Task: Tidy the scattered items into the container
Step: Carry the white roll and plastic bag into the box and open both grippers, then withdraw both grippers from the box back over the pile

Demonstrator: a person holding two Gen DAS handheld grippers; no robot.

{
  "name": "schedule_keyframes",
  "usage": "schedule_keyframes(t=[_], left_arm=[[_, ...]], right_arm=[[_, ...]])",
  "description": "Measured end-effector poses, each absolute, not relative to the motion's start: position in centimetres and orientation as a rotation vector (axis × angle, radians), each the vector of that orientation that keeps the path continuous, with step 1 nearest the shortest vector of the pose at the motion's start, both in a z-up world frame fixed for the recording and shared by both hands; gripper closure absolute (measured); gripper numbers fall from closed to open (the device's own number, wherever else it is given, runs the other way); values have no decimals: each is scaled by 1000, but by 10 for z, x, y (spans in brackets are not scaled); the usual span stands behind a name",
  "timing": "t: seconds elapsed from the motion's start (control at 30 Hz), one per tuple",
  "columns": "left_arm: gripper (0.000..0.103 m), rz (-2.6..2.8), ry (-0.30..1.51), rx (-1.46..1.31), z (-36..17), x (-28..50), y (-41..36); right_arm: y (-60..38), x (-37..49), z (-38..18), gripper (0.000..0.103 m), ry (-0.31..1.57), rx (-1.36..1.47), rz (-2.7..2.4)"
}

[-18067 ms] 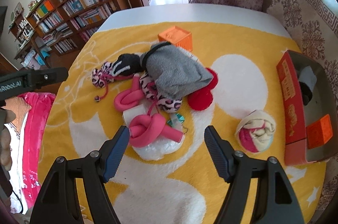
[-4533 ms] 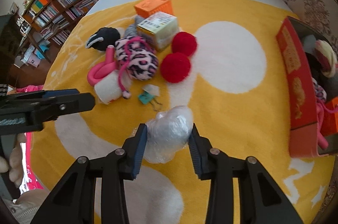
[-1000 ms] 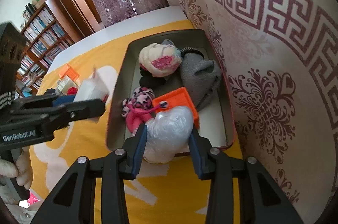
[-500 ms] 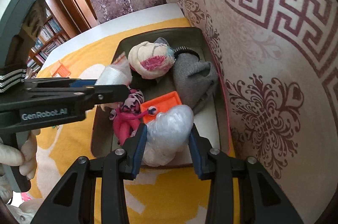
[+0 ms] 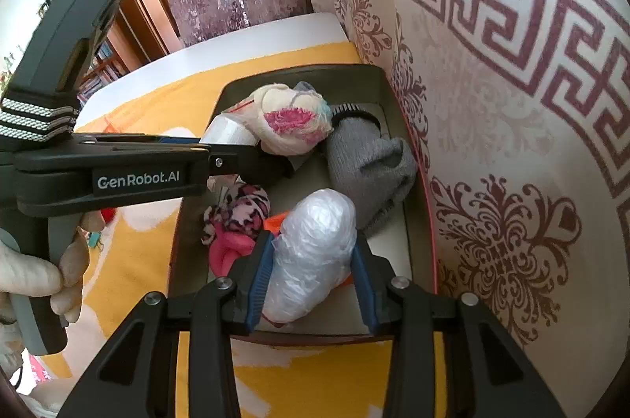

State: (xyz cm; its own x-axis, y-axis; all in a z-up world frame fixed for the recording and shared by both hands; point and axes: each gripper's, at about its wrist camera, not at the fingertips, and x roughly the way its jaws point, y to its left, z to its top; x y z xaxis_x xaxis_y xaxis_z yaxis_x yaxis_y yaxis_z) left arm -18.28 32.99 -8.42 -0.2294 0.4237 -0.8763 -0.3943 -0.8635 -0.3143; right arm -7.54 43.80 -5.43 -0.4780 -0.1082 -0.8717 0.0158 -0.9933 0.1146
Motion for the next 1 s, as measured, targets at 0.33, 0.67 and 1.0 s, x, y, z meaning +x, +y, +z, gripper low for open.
schedule_keyframes(t=[0.33, 0.67, 1.0], left_arm=[[59, 2141, -118, -1507, -64, -165, 307], [37, 2206, -168, -1541, -55, -146, 253], [36, 2226, -242, -1605, -62, -124, 208]], right_arm=[[427, -92, -42, 61, -135, 1496, -2652], [417, -104, -45, 41, -187, 1468, -2651], [401, -90, -48, 41, -197, 1493, -2653]])
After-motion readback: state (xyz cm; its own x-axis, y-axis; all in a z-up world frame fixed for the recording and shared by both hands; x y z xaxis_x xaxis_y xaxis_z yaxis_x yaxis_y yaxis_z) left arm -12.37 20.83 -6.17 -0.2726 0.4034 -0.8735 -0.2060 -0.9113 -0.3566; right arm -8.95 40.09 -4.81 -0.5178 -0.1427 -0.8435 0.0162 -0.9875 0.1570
